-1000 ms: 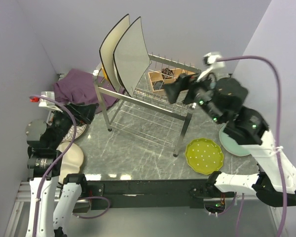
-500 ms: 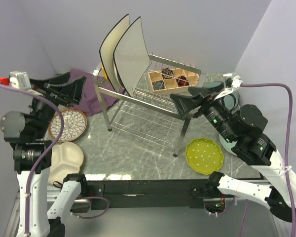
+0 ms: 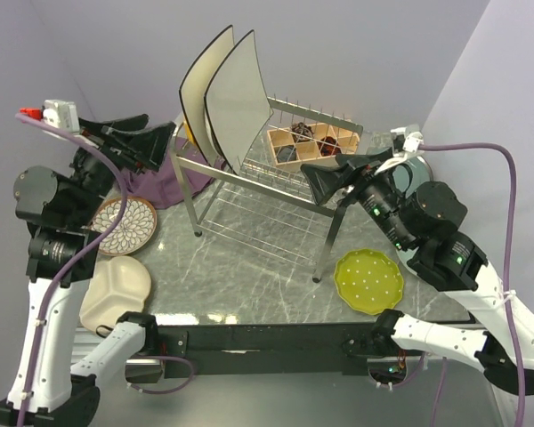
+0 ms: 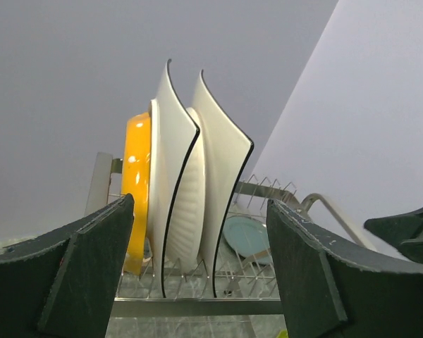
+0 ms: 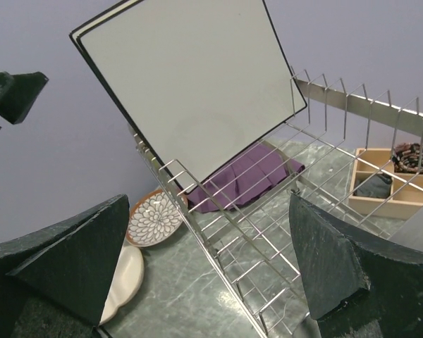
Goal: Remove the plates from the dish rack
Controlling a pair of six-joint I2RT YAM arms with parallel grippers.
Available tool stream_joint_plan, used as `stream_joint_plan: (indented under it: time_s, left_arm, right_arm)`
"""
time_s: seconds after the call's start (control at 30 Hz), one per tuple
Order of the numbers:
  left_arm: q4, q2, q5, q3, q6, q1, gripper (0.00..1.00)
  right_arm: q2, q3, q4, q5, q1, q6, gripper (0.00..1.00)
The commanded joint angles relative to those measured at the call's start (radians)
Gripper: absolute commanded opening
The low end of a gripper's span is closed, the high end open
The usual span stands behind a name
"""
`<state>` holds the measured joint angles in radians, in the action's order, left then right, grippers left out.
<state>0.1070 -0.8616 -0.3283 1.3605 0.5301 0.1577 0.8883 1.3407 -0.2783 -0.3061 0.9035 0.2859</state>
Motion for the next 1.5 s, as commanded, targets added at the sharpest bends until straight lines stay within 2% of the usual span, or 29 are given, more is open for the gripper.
stream_joint_plan:
  time_s: [0.0,0.2,0.3,0.33,0.5,0.53,0.63,0.73,0.93,1.27,1.47]
  left_arm:
    - [0.081,-0.011,0.112,0.089,-0.093,0.068,0.81]
    - [0.166,0.004,0.19,0.126,-0.151,0.177,0.82]
    - [0.204,-0.03,0.219,0.141,-0.171,0.23,0.81]
    - [0.229,-0.057,0.241,0.144,-0.183,0.28,0.81]
    - [0.157,-0.054,0.472,0.083,-0.229,0.498,0.82]
    - [0.155,-0.077,0.504,0.092,-0.252,0.573,0.82]
    - [0.158,-0.132,0.652,0.13,-0.304,0.698,0.82]
    - [0.112,-0.155,0.756,0.143,-0.328,0.765,0.79]
    - [0.106,-0.182,0.911,0.172,-0.331,0.78,0.79]
    - [0.019,-0.194,0.979,0.14,-0.393,0.781,0.77]
    - [-0.021,-0.244,1.006,0.172,-0.423,0.78,0.72]
  right_arm:
    - [-0.025,0.017,0.033,-0.013,0.005,-0.036,1.0]
    - [-0.037,0.018,0.019,-0.028,0.005,-0.056,1.0]
    - [-0.045,0.02,0.018,-0.03,0.005,-0.066,1.0]
    - [-0.046,0.02,0.016,-0.03,0.005,-0.067,1.0]
    - [-0.06,0.021,0.008,-0.033,0.005,-0.08,1.0]
    - [-0.058,0.023,0.002,-0.039,0.005,-0.082,1.0]
    - [-0.061,0.028,-0.004,-0.045,0.005,-0.091,1.0]
    - [-0.069,0.023,-0.002,-0.045,0.003,-0.091,1.0]
    - [-0.08,0.028,-0.013,-0.044,0.005,-0.102,1.0]
    - [-0.112,0.017,-0.009,-0.054,0.005,-0.105,1.0]
    - [-0.121,0.002,0.004,-0.076,0.005,-0.082,1.0]
